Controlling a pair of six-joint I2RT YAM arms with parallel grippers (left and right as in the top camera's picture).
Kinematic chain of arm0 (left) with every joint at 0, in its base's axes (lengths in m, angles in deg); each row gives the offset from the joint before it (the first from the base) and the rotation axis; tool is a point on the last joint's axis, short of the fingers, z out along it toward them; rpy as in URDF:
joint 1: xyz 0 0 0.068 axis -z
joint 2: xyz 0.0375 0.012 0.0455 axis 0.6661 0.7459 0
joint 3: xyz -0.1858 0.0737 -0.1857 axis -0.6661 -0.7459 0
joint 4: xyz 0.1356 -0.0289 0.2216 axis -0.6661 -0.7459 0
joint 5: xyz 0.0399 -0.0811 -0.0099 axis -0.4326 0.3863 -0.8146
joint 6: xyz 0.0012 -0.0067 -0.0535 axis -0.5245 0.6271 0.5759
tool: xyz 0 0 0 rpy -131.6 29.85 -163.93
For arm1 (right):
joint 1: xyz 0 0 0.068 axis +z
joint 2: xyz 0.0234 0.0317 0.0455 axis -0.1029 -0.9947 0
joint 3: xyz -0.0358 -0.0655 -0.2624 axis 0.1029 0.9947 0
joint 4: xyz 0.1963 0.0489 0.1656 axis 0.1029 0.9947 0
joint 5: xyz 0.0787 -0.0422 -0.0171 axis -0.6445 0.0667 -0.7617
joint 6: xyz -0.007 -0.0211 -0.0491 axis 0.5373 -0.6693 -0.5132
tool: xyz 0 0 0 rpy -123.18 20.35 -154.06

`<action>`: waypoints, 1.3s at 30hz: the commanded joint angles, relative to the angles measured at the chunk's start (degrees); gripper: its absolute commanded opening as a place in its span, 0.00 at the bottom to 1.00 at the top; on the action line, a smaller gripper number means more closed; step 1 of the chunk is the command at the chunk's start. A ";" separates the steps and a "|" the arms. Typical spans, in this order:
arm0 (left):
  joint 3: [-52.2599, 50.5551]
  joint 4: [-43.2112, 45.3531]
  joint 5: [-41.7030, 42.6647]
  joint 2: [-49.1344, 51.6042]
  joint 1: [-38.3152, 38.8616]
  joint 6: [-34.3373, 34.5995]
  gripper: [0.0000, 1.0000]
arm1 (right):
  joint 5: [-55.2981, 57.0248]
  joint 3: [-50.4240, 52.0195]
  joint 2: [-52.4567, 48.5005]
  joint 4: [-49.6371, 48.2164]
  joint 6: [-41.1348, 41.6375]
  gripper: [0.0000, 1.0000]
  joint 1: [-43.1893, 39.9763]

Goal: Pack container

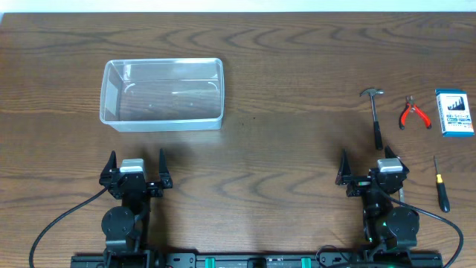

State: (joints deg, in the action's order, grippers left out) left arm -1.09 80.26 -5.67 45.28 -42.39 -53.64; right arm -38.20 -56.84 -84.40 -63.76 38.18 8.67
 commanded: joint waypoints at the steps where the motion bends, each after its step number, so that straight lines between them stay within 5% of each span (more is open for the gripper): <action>1: -1.70 -1.03 -0.31 -0.35 0.07 0.50 0.98 | 0.31 0.09 0.37 0.17 -0.42 0.99 0.15; 15: -1.70 -1.05 -0.24 -0.35 0.07 1.14 0.98 | -0.09 0.09 0.35 0.22 1.38 0.99 0.17; 29: -1.68 -0.79 1.09 9.09 0.07 26.25 0.98 | -2.69 0.09 0.37 0.13 4.76 0.99 0.22; 34: 2.01 -0.83 9.07 12.20 0.07 24.61 0.98 | -2.93 0.09 0.35 0.02 4.76 0.99 0.22; 39: 16.96 -11.21 9.33 18.64 0.02 13.90 0.98 | -2.91 0.09 0.35 0.04 4.79 0.99 0.22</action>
State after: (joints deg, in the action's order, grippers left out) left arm 5.25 72.61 1.94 60.25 -42.39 -32.59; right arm -40.26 -56.84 -84.40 -63.89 42.12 8.67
